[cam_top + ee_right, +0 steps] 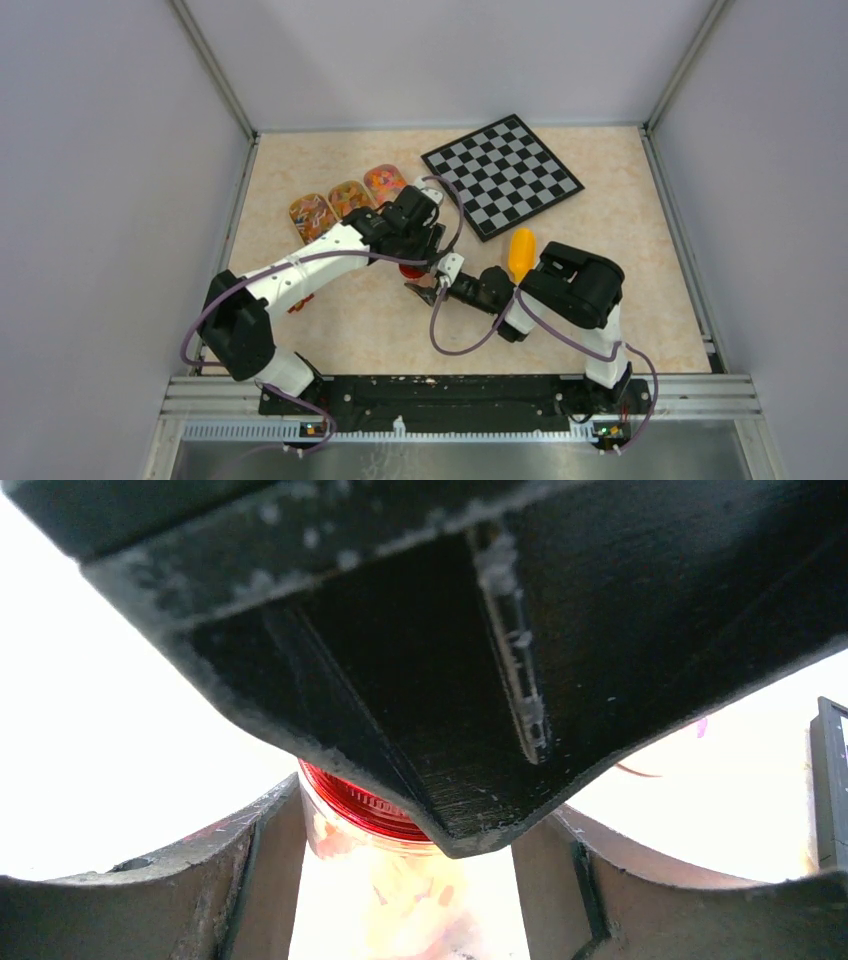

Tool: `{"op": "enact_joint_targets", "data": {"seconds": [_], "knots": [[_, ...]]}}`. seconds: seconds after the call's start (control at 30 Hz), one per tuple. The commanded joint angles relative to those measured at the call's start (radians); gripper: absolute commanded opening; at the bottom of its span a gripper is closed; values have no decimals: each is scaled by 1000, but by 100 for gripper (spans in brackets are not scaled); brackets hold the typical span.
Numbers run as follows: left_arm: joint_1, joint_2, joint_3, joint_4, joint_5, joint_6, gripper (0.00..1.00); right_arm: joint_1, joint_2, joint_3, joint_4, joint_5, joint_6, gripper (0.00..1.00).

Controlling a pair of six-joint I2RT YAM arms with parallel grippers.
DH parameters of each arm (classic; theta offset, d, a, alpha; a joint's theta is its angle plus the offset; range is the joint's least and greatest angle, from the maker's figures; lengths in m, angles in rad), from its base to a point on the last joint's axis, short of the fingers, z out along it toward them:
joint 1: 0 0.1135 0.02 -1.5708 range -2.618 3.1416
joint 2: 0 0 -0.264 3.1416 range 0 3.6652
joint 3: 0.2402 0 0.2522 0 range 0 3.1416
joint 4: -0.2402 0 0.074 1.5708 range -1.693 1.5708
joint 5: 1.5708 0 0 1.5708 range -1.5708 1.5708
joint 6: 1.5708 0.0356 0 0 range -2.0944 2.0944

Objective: Pack the candies
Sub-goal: Screw the bottle lid onto the packing bottle.

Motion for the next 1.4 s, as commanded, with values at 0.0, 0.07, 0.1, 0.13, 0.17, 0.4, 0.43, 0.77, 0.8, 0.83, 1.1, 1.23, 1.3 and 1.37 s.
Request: {"op": "enact_joint_targets", "data": {"seconds": [0.0,0.07,0.1,0.13,0.17,0.4,0.43,0.77,0.8,0.83,1.1,1.23,1.3,1.37], "knots": [[2,-25,-9,-1,-34,-50,62,10,16,3,195,-29,-20,53],[3,-5,11,-22,-35,-83,61,9,17,0,195,-42,-20,50],[6,6,25,-38,-26,-112,60,9,20,-1,195,-46,-20,48],[11,19,36,-43,-5,-137,60,10,25,0,195,-49,-18,47],[16,30,40,-44,15,-161,59,9,30,1,195,-52,-15,47],[60,65,-2,-64,64,-338,52,10,22,-8,194,-81,-6,47],[66,52,-16,-52,57,-360,51,10,18,-10,195,-83,-6,47],[73,29,-65,91,177,-281,48,9,25,5,194,-111,21,46],[72,37,-61,86,197,-237,48,5,20,-1,195,-121,14,46],[71,40,-63,85,218,-194,47,-2,17,-9,195,-137,13,46],[62,-20,-96,127,343,138,43,-77,14,-12,194,-395,34,46],[32,-34,-135,154,383,322,43,-101,29,-2,195,-486,38,46],[27,-25,-129,138,385,373,44,-112,33,-4,195,-499,38,46],[24,-18,-121,122,401,419,45,-124,35,-8,194,-505,35,46]]}}
